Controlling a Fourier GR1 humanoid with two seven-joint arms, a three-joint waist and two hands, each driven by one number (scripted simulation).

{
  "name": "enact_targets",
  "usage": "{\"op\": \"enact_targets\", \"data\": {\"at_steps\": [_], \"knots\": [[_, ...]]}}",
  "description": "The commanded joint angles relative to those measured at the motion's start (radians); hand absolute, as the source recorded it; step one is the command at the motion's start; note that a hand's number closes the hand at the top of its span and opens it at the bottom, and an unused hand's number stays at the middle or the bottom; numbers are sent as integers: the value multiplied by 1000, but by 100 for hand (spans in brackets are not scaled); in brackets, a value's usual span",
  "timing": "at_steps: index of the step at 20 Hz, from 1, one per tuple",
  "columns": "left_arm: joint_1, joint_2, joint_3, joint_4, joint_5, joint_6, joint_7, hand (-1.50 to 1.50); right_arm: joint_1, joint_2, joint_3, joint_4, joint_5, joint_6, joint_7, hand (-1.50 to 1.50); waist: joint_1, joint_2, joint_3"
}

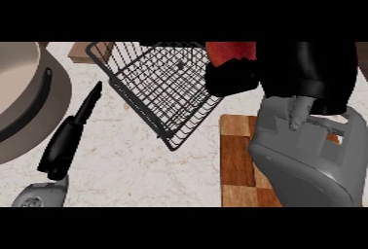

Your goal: Pick the pear from the cutting board and place it in the tiered basket

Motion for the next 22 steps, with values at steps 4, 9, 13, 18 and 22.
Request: {"op": "enact_targets", "data": {"at_steps": [4, 9, 13, 18, 22], "knots": [[-26, 6, 17, 2, 8, -6, 7, 0, -180, 7, -53, 385, -73, -192, 110, 150, 11, 7, 1], [-8, 4, 0, -11, 5, -18, -6, 0, -217, 7, -90, 624, -95, -362, 2, 150, 16, 10, 1], [-30, 9, -4, 21, 7, -31, -30, 0, -256, 7, -112, 733, -130, -576, -9, 150, 46, 22, 0], [-28, 20, 20, -2, 33, -50, -7, 0, -256, 7, -101, 903, -282, -762, -220, -150, 51, 21, 1], [-84, -30, -35, 26, -22, -9, 12, 0, -240, 8, -86, 924, -380, -964, -341, -150, 51, 26, 2]]}}
